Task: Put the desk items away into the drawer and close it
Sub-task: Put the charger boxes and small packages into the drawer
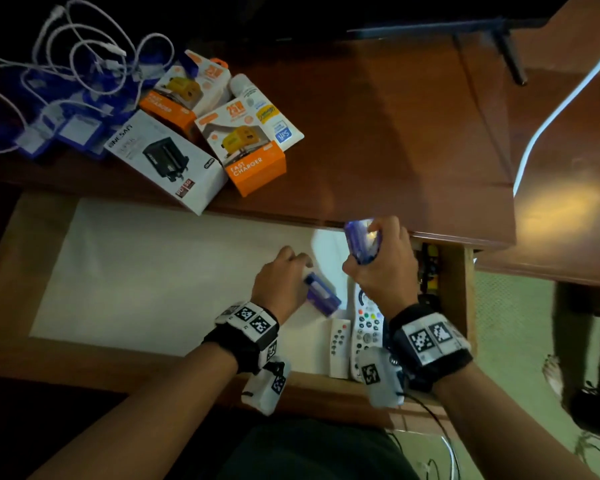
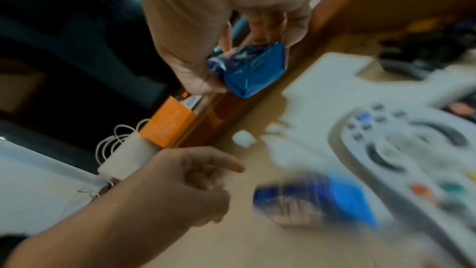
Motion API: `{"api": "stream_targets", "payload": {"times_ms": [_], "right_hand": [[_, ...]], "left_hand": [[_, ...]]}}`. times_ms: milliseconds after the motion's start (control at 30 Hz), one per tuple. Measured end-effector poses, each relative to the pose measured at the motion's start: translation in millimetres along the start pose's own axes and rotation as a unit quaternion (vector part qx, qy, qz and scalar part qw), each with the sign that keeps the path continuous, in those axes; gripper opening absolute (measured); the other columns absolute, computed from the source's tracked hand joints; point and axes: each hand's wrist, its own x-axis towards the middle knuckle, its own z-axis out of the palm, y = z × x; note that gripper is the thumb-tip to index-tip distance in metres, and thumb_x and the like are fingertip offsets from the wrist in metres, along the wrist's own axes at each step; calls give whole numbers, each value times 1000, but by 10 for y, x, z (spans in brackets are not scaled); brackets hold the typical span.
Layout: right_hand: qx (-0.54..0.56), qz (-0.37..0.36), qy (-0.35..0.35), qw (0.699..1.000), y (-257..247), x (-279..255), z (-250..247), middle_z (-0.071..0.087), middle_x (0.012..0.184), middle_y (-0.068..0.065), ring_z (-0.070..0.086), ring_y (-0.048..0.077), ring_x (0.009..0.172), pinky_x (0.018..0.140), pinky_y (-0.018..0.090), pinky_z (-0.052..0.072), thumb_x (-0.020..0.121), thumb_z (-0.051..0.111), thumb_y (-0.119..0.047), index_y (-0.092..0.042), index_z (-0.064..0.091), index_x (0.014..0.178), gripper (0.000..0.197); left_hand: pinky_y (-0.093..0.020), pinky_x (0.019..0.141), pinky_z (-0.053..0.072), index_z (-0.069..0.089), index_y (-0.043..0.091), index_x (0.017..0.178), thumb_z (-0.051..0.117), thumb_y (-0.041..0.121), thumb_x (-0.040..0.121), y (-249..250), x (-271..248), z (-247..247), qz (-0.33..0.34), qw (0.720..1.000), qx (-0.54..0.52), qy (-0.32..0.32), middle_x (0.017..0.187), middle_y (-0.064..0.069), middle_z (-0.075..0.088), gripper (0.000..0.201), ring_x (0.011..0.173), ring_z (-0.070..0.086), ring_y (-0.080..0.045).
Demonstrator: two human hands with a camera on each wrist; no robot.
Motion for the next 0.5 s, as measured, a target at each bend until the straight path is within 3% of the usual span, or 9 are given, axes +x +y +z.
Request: {"api": "stream_targets", "payload": {"times_ms": [133, 267, 367, 500], "right_hand": [[82, -9, 4, 997, 172, -201, 208, 50, 88, 3, 47, 18, 68, 54, 25, 33, 61, 74, -12, -20, 43, 95, 47], [92, 29, -29, 995, 365, -229, 292, 56, 90, 0, 55, 23, 73, 60, 37, 47, 58, 73, -16, -29, 43, 101, 54], [70, 79, -59, 993, 485, -207, 280, 58, 91, 1, 59, 25, 73, 63, 40, 52, 59, 74, -18, -34, 41, 104, 58], [76, 120, -74, 987, 629, -195, 258, 61, 93, 4, 64, 25, 70, 66, 45, 56, 62, 77, -18, -41, 40, 114, 68]], "left_hand": [[-37, 85, 47, 49, 25, 131, 63, 31, 82, -42, -18, 205, -16, 994, 49, -96, 127, -6, 42, 51, 111, 53, -29], [-41, 90, 48, 37, 27, 139, 70, 40, 74, -73, 55, 342, -17, 990, 34, -138, 131, -8, 35, 74, 116, 47, -30], [-41, 91, 48, 40, 25, 137, 73, 46, 72, -14, 146, 371, 14, 984, 21, -178, 129, -8, 37, 76, 115, 47, -30], [-37, 80, 46, 51, 18, 121, 73, 46, 71, 75, 223, 433, 33, 977, 64, -200, 119, -9, 42, 61, 110, 48, -31]]}}
